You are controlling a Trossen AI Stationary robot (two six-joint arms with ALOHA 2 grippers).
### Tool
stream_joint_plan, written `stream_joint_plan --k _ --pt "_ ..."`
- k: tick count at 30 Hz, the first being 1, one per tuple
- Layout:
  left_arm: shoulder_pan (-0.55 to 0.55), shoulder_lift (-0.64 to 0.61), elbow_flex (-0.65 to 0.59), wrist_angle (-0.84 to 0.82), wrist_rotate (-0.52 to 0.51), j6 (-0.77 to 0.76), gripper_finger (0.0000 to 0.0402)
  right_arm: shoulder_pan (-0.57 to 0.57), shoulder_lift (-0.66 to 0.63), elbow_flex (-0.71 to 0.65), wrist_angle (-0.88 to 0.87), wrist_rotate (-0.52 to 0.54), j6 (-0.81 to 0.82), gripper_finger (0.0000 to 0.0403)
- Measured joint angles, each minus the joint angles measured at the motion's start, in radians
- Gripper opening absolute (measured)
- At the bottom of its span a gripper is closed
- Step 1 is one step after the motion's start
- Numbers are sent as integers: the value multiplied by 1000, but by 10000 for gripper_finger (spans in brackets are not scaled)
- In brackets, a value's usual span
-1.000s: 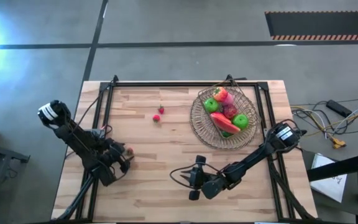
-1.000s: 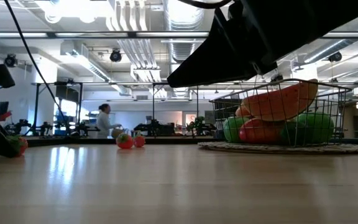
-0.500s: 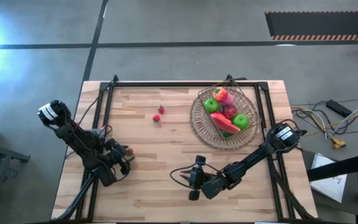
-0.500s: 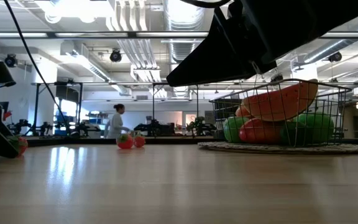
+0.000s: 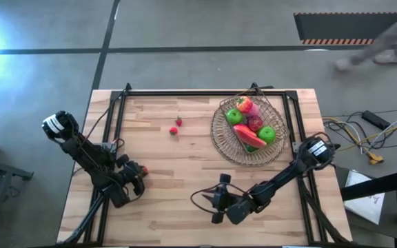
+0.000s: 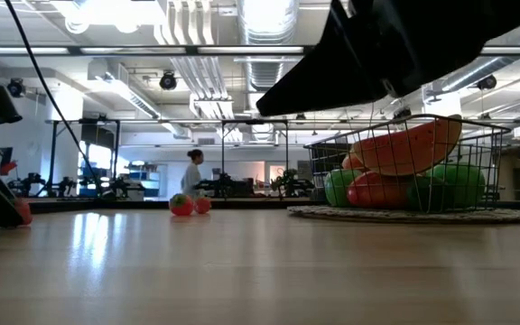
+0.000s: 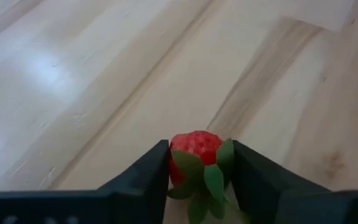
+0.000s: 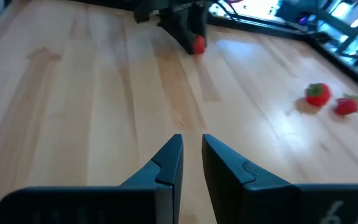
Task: Build produce basket
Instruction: Put the bottom strawberry into the gold wire basket
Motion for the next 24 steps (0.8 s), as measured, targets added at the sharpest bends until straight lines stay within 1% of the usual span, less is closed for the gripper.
stream_joint_plan --k 2,5,7,9,12,16,20,21,24 --pt "2 0 12 2 1 28 116 13 -7 0 -38 35 16 52" --pt "24 0 43 8 2 96 116 32 -16 0 -73 74 35 52" --pt "50 0 65 44 -1 177 116 40 -19 0 -74 76 35 52" --pt "90 0 78 126 -2 294 119 45 -19 0 -74 76 34 52" --pt "171 0 80 334 27 520 129 50 -19 1 -100 75 55 52" --pt "303 0 80 641 141 847 131 65 -23 1 -196 75 149 52" --pt "439 0 85 905 275 1117 133 106 -38 1 -317 72 308 52" --pt "477 0 98 938 319 1165 134 122 -40 1 -341 69 355 52" --pt "584 19 186 941 439 1287 134 187 -46 1 -394 64 477 52"
